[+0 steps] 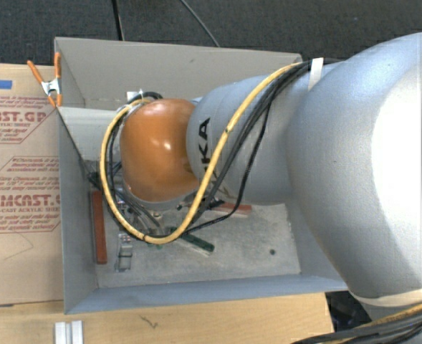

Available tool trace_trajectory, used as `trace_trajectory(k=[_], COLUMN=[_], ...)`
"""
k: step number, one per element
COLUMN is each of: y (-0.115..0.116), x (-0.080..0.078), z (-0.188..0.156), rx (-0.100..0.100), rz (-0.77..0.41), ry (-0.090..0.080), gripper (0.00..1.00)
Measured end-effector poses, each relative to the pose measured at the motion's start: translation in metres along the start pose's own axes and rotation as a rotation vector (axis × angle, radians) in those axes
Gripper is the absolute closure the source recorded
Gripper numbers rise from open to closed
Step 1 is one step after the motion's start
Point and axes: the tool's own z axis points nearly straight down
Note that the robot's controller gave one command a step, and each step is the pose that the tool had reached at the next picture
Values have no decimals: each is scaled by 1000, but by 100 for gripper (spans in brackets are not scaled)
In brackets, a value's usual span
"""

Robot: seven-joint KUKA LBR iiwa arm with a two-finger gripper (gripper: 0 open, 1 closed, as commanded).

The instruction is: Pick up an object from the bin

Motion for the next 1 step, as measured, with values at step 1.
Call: trace_trajectory(k=[1], y=[-1], x=[-2], z=[-4], rx=[-2], rz=[2], ry=[-7], gripper=[0])
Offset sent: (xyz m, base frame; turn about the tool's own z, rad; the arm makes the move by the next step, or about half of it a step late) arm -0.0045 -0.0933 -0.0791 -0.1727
